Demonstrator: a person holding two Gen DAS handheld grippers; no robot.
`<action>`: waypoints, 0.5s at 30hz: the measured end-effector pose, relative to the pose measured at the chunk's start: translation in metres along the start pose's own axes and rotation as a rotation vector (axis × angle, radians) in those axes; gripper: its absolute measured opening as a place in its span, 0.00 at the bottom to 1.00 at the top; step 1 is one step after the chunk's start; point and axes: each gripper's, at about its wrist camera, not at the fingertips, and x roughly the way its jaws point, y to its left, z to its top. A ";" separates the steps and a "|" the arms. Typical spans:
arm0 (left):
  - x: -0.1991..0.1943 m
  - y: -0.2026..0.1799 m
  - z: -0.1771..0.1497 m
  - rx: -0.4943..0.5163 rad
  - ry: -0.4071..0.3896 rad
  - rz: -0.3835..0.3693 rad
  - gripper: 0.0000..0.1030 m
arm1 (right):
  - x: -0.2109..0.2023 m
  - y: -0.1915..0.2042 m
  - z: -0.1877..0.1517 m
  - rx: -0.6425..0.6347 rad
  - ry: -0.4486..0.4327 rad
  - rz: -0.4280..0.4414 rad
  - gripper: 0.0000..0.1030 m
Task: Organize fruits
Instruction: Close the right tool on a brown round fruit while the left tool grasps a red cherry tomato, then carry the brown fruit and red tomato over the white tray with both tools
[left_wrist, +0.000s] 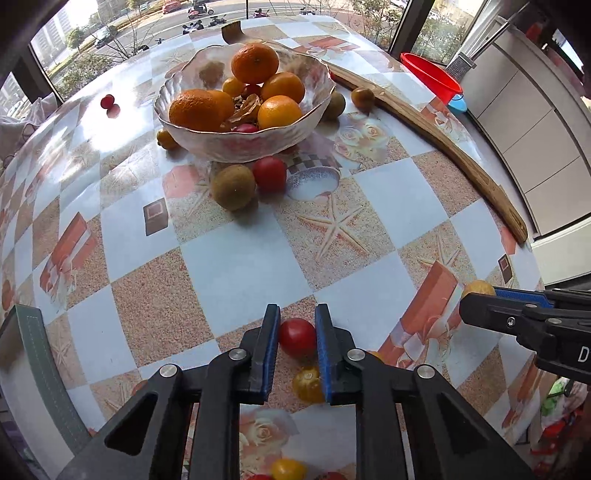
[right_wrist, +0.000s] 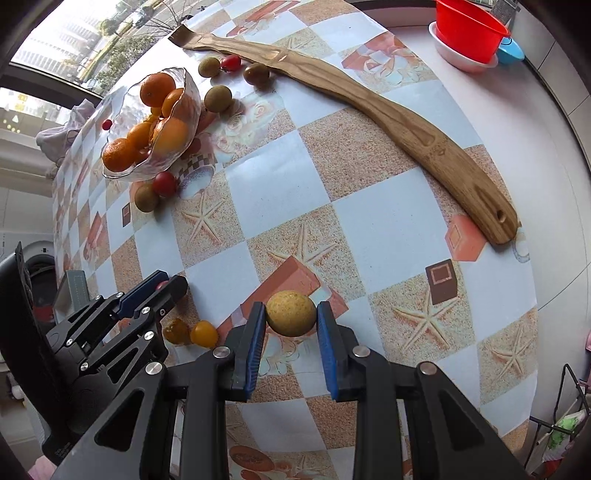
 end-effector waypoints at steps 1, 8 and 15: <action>-0.003 0.003 -0.002 -0.016 0.000 -0.011 0.20 | -0.003 0.000 -0.002 -0.003 -0.002 0.002 0.30; -0.026 0.025 -0.028 -0.063 -0.023 -0.033 0.20 | -0.010 0.018 -0.017 -0.036 0.000 0.012 0.30; -0.046 0.050 -0.048 -0.124 -0.047 -0.037 0.20 | -0.014 0.042 -0.032 -0.086 0.013 0.013 0.30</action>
